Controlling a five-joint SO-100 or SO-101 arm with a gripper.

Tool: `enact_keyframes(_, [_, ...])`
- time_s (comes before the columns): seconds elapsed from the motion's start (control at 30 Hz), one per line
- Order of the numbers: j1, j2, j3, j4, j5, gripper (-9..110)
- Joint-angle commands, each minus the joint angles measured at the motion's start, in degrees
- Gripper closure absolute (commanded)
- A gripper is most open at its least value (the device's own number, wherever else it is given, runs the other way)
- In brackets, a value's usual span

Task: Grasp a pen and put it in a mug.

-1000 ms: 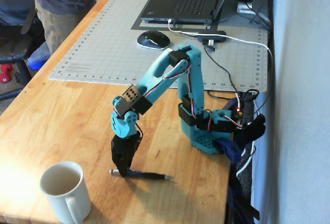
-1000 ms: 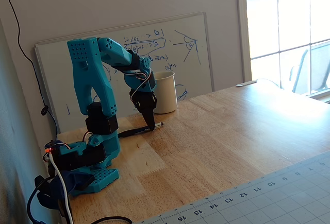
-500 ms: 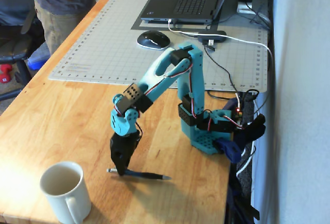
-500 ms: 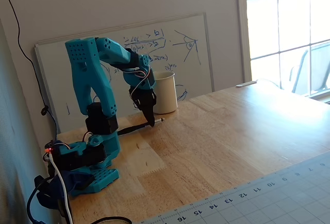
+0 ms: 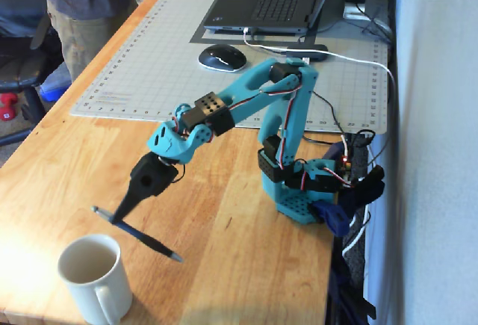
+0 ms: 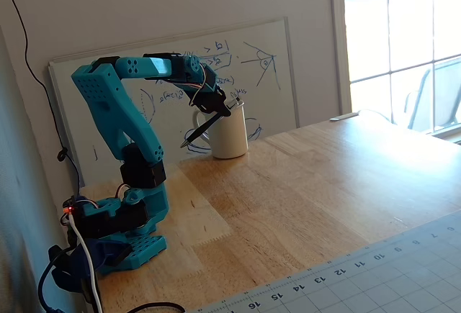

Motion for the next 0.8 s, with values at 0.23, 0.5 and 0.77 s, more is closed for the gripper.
enact_keyframes(0.23, [8.3, 18.9, 7.3, -25.2, -20.1, 99])
enact_keyframes(0.5, [9.2, 21.9, 8.1, -30.9, -42.4, 99])
enact_keyframes(0.77, [1.2, 15.8, 7.0, -38.3, -51.6, 99])
